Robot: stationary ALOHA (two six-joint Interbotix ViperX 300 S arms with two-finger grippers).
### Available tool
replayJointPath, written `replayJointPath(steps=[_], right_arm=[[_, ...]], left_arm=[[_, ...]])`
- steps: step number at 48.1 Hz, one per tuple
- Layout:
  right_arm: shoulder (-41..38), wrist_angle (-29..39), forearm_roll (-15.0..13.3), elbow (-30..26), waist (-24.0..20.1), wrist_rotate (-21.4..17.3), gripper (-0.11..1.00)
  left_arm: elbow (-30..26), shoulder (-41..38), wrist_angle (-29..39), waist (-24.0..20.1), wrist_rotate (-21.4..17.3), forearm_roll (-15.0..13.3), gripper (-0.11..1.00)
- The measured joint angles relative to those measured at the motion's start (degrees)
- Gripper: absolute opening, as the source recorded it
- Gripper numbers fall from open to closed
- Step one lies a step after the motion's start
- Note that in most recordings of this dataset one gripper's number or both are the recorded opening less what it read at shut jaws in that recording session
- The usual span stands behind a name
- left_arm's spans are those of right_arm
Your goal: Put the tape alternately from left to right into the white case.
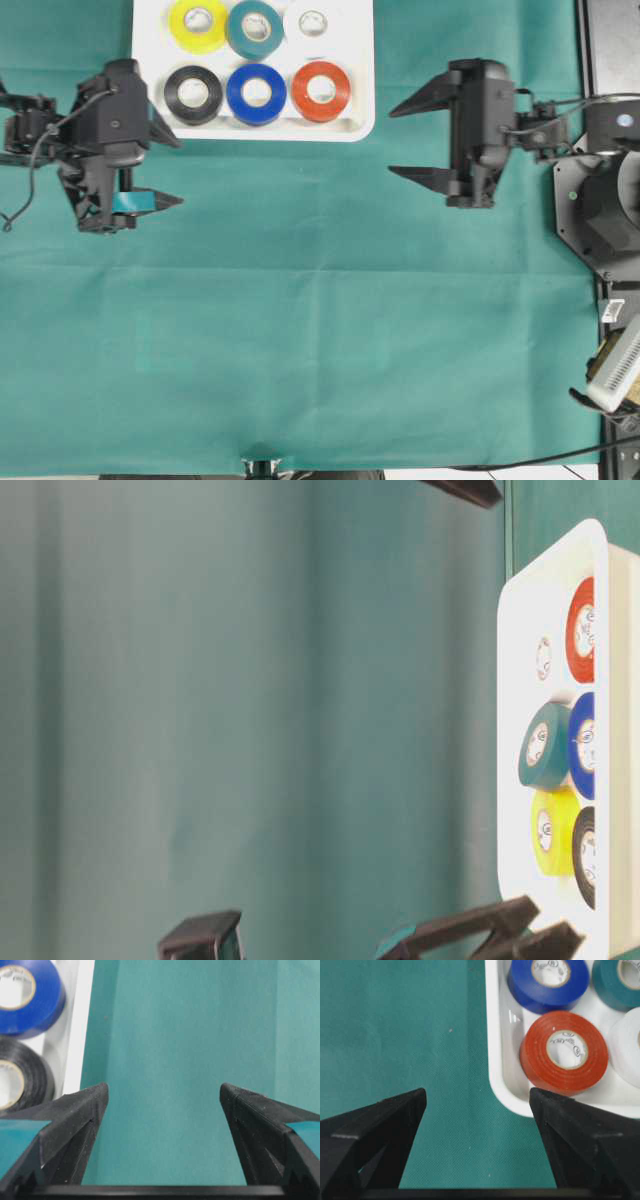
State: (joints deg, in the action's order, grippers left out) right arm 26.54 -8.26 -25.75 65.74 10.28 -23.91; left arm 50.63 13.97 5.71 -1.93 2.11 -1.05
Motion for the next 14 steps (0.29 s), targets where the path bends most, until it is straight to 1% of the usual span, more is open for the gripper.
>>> replayJointPath(steps=[14], right_arm=[[8.8, -2.0, -0.1, 4.7, 0.0, 0.1, 0.84]], left_arm=[[3.4, 4.7, -1.5, 0.0, 0.1, 0.0, 0.96]])
